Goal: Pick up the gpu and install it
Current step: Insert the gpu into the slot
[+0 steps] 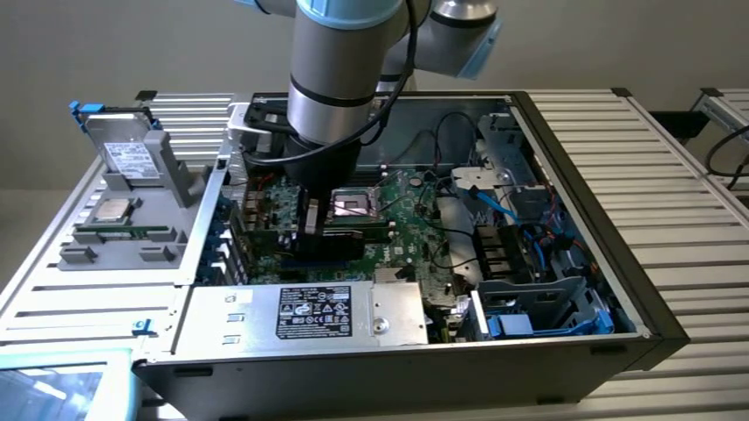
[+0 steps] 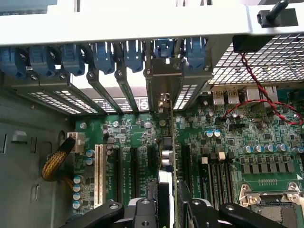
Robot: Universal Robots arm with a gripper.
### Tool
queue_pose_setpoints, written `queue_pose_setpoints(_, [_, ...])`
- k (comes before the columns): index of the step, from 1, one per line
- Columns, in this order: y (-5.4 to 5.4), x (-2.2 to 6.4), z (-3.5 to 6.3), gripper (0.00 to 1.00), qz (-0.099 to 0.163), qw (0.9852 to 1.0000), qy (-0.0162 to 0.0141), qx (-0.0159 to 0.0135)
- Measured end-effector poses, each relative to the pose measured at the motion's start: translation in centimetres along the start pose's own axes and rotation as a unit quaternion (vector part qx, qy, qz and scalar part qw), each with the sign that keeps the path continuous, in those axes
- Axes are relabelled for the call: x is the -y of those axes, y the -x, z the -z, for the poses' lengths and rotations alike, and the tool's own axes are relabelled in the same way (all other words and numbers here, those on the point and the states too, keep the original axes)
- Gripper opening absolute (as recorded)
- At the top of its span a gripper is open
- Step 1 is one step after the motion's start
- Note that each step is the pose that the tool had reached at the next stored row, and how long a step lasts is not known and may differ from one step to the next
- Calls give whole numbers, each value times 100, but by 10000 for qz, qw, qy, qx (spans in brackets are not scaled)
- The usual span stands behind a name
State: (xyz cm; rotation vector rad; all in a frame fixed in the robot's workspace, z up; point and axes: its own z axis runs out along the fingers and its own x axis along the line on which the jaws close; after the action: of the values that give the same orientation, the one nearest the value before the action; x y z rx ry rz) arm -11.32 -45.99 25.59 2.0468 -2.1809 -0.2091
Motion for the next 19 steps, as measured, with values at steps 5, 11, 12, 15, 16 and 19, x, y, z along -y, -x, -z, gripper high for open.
queue_pose_setpoints(5, [0,0,0,28,0,10000,0,0])
queue_pose_setpoints(11, [0,0,0,28,0,10000,0,0])
queue_pose_setpoints(12, [0,0,0,28,0,10000,0,0])
queue_pose_setpoints(15, [0,0,0,28,0,10000,0,0])
queue_pose_setpoints(16, [0,0,0,28,0,10000,0,0])
queue_pose_setpoints(19, [0,0,0,28,0,10000,1,0])
